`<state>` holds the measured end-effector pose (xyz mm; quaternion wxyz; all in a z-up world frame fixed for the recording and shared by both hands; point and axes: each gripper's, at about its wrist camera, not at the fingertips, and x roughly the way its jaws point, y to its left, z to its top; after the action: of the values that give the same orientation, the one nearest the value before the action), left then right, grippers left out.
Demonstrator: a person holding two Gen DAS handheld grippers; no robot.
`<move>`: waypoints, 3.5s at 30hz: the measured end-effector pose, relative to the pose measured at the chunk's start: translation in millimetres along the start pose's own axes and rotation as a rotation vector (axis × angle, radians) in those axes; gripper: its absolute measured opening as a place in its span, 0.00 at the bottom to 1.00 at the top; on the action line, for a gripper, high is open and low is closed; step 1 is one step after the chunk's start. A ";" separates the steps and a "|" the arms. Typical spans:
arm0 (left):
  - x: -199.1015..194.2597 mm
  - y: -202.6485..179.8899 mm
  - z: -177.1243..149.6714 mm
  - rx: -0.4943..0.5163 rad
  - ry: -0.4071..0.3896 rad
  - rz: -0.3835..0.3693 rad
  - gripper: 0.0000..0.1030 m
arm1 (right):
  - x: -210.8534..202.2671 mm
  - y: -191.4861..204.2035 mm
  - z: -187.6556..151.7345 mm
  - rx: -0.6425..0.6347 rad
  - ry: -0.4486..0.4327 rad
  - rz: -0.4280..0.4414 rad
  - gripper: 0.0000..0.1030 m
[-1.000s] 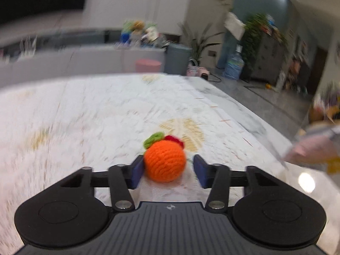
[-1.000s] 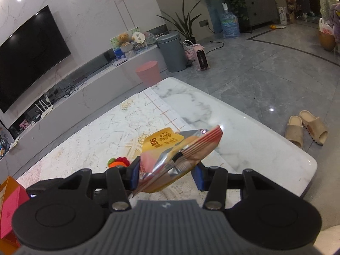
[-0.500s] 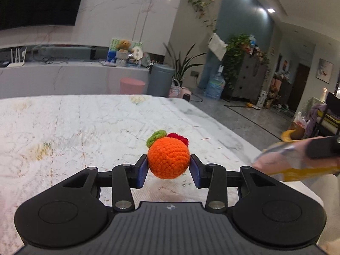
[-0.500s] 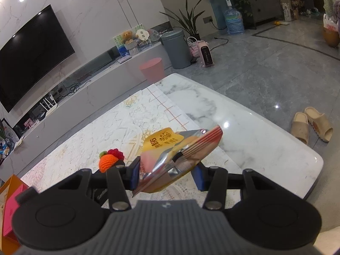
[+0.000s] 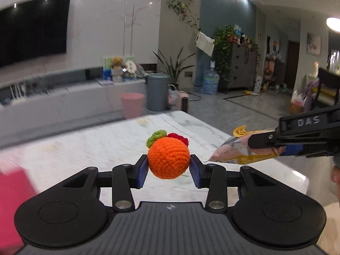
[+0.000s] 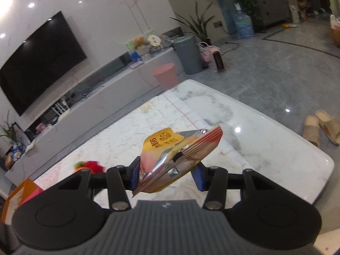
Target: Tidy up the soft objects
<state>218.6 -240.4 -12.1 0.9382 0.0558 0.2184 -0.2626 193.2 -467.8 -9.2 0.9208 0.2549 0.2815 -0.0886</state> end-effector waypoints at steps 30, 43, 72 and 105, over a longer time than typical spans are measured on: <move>-200.7 245.2 -71.0 -0.285 0.157 0.502 0.45 | -35.2 203.1 -61.4 -0.300 0.052 0.561 0.47; -197.8 264.0 -101.0 -0.265 0.286 0.286 0.46 | -38.6 330.2 -118.6 -0.562 0.196 0.646 0.47; -235.8 259.2 -76.5 -0.254 -0.036 0.562 0.95 | -23.3 382.9 -177.6 -0.680 0.157 0.507 0.79; -271.7 125.8 -94.2 -0.241 0.003 0.523 0.95 | -136.5 238.3 -223.5 -0.506 -0.020 0.406 0.97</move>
<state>39.6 15.2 21.4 0.9736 -0.0014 0.2277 0.0163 47.8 -145.4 8.7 0.9565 0.0679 0.2290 0.1673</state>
